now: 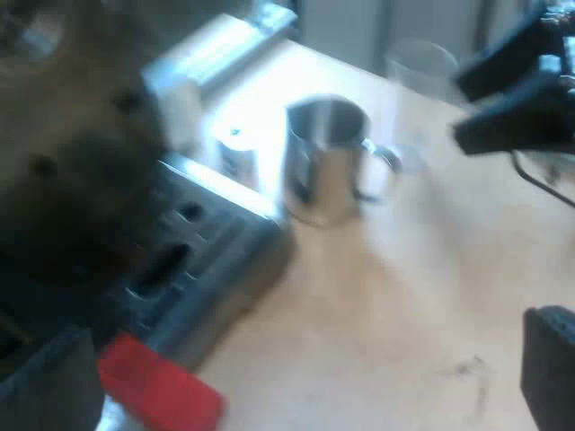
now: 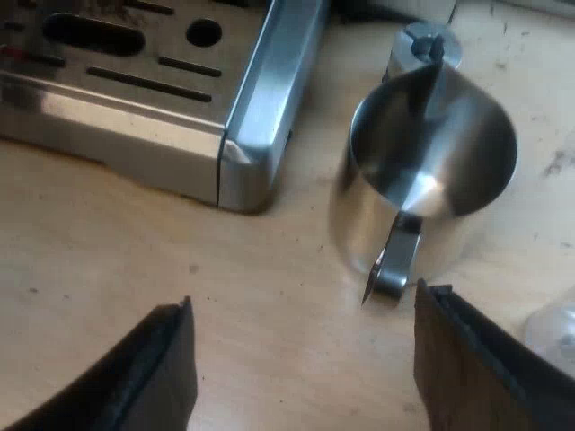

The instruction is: Remove mug from coffee machine

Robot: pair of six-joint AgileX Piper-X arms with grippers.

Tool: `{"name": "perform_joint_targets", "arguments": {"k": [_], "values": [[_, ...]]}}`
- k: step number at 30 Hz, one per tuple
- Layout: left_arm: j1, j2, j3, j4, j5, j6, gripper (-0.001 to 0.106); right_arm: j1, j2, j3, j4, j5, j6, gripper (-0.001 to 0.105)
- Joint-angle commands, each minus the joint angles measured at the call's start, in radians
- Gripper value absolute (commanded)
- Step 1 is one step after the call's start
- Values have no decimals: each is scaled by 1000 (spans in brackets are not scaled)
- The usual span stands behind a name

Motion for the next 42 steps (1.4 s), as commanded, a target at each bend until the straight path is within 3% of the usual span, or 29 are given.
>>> {"name": "perform_joint_targets", "arguments": {"k": [1,4,9,10,12,14,17,22,26,33,35,36,38,42], "values": [[-6,-8,-63,-6,-40,-43,98,-3,7,-86,55,-4,-27,55],[-3,-8,-104,-6,-85,-80,98,-3,32,-160,69,-31,-27,55],[53,-8,-159,-6,-103,-102,98,-5,115,-283,105,-64,-27,55],[122,-8,-184,-6,-103,-118,98,-5,140,-312,111,-64,-27,55],[173,-8,-197,-6,-75,-120,98,-5,176,-343,112,-64,-27,55],[266,-8,-204,-6,-4,-120,98,-29,212,-373,112,-67,-25,55],[387,-8,-204,15,34,-120,98,-99,241,-380,112,-108,-24,55],[573,-8,-204,84,34,-115,98,-312,252,-376,113,-240,-30,55],[689,-8,-204,122,28,-94,98,-477,252,-376,120,-274,-103,55],[711,-8,-204,144,13,-68,98,-660,224,-352,158,-336,-160,55],[711,-8,-204,162,-14,-61,98,-679,196,-336,152,-334,-160,55],[711,-8,-204,195,-78,-54,98,-682,174,-319,147,-334,-160,55],[711,-25,-204,230,-145,-46,98,-682,121,-276,140,-314,-171,55],[711,-82,-204,246,-166,-27,98,-682,23,-214,141,-314,-174,55]]}}
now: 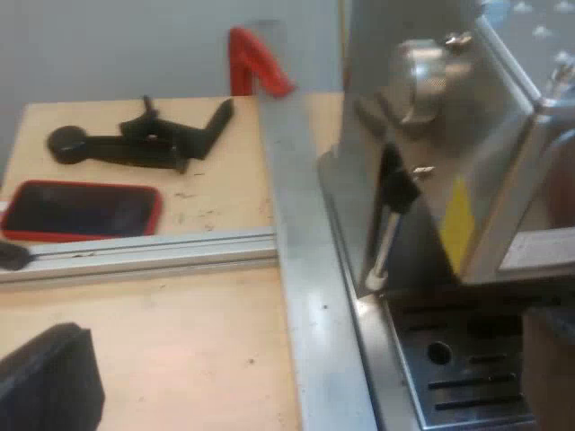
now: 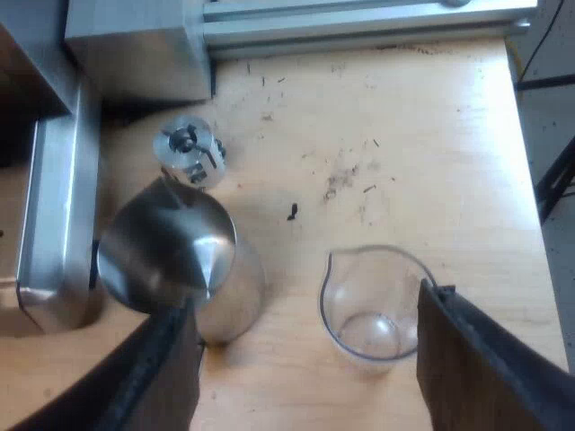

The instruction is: Remove mug from coffee machine

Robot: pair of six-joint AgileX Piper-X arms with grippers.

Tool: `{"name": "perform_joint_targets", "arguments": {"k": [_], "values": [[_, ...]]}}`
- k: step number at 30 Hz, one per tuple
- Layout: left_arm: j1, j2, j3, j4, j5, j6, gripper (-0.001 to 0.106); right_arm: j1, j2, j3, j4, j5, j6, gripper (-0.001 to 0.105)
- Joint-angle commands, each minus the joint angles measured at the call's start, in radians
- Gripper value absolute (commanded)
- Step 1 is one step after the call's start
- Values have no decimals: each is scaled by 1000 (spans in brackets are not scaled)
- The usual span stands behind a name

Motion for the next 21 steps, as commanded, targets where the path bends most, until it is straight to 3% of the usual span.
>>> {"name": "perform_joint_targets", "arguments": {"k": [1,6,13,21], "values": [[-1,-70,-7,4,-41,15,98,-3,-83,38,3,7,-11,55],[-1,-180,-5,43,-94,58,98,-3,-239,106,3,7,-11,55],[-1,-374,31,102,-94,75,98,-3,-500,205,3,7,-11,55],[-1,-553,83,185,-94,75,98,-3,-680,259,5,7,-11,55]]}}
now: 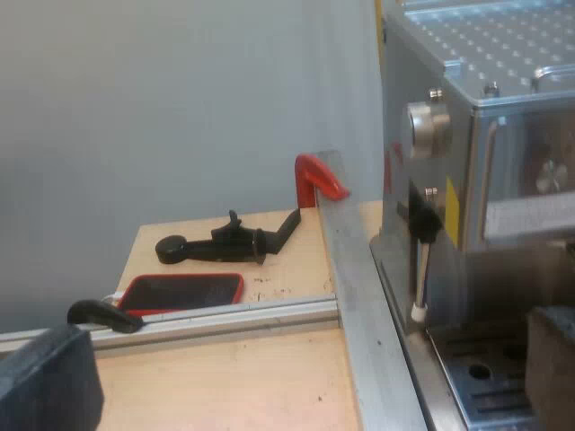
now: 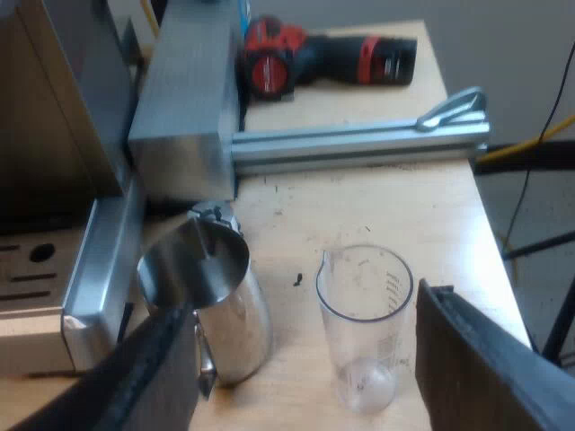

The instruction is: Remove mug from coffee machine

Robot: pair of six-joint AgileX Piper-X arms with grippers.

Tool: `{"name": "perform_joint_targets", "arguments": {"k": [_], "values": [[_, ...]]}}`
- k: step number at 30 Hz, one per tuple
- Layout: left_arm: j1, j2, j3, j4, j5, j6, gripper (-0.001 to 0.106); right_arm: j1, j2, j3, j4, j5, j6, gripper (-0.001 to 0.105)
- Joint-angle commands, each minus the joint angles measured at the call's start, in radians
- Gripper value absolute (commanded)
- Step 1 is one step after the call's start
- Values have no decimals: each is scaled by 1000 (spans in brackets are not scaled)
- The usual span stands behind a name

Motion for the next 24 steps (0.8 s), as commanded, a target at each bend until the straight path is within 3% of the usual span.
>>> {"name": "perform_joint_targets", "arguments": {"k": [1,7,13,20,24], "values": [[-1,-58,14,39,-13,-3,98,-3,-84,11,2,0,-11,55],[-1,-176,21,158,-13,-3,98,-1,-109,10,13,-6,-11,55],[-1,-173,17,261,-5,18,98,-1,-109,11,9,0,-4,55],[-1,-173,47,148,-5,16,98,-1,-109,11,9,0,-4,55],[-1,-173,107,68,31,16,98,-1,-109,16,9,0,-4,55]]}}
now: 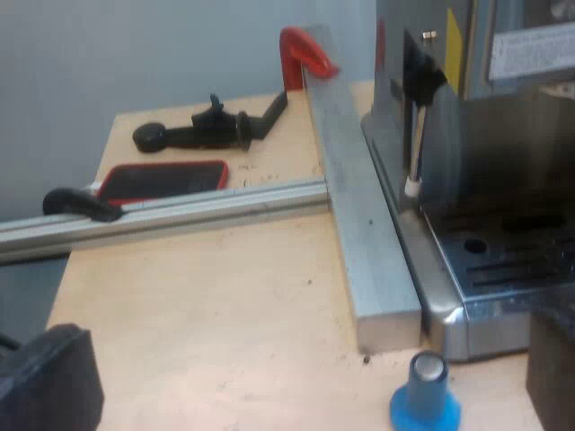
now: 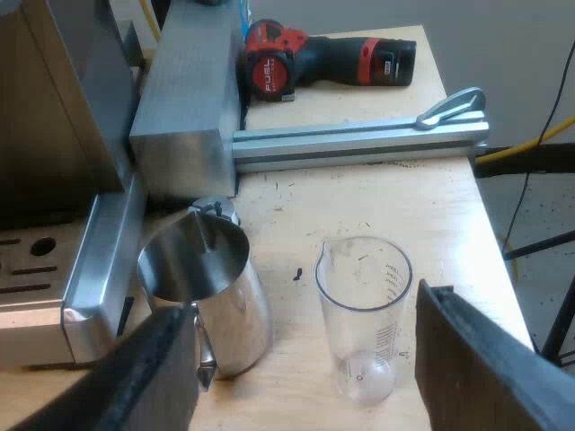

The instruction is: Remove mug from coffee machine

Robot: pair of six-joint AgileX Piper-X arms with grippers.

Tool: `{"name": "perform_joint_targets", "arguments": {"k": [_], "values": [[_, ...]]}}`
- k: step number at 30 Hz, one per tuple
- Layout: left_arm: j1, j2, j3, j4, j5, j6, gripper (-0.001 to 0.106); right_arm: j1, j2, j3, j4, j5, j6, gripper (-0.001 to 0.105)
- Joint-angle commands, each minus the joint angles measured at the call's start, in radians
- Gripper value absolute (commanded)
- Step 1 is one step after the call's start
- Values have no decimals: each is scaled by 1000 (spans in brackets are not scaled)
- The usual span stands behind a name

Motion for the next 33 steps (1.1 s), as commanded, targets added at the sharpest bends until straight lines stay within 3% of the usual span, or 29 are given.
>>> {"name": "perform_joint_targets", "arguments": {"k": [1,13,26,33], "values": [[-1,-139,47,-62,44,-6,98,-1,-49,24,-13,0,-4,55],[-1,-138,197,-82,87,-6,98,-1,-47,152,49,-37,-4,55],[-1,-138,203,-89,87,-6,98,-1,-47,153,40,-41,-4,55],[-1,-138,251,-179,87,6,98,-1,-47,153,40,-41,-4,55]]}}
